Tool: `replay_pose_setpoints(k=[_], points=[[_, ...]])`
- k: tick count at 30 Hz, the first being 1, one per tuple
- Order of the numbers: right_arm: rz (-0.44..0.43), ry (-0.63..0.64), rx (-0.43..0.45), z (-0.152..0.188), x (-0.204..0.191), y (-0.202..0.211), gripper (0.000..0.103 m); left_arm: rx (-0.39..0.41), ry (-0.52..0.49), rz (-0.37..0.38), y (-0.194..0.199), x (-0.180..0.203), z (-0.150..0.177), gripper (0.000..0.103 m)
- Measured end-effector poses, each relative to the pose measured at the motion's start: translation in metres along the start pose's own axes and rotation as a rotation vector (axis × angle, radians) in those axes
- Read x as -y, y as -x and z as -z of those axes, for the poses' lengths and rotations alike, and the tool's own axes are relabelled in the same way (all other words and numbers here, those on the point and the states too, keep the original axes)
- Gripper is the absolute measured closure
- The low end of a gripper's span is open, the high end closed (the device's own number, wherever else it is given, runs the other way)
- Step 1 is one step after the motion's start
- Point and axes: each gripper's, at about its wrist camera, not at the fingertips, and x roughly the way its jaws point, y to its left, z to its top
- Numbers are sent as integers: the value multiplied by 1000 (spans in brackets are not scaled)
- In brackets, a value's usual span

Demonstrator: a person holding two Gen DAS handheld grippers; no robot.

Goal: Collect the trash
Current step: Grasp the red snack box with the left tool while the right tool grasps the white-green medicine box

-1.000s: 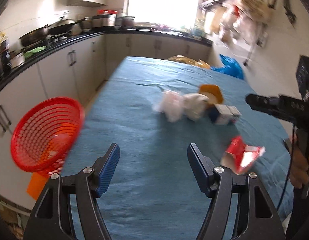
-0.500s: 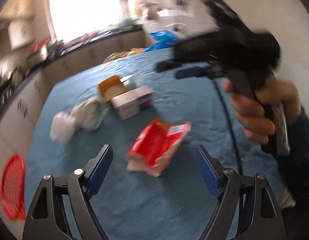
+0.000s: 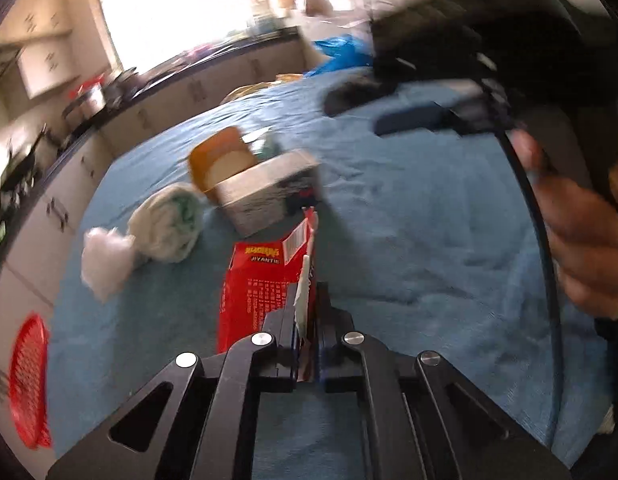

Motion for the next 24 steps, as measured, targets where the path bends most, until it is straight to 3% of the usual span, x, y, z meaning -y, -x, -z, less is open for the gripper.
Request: replay_pose_setpoints(k=[5,8,14,19,22,24], points=[[4,-13,-63,1,1,-15,53,69,170,45,16,-45,7,97],[3,-8,-118,-8,-8,-25,53,109,244,28,24,-72,13,97],[56,52,-141,-34,-14,-64,53,123,387,30,22,-105,18,97],[-59,66,-229,-22,-7,-86,53,132,406,18,24,-113,22,97],[-136,214,-320,-6,-33,-75,53,127,427,22,24,-119,23,97],[-152,332,-329,7,-53,-64,45,132,439,15,25,-123,24,97]])
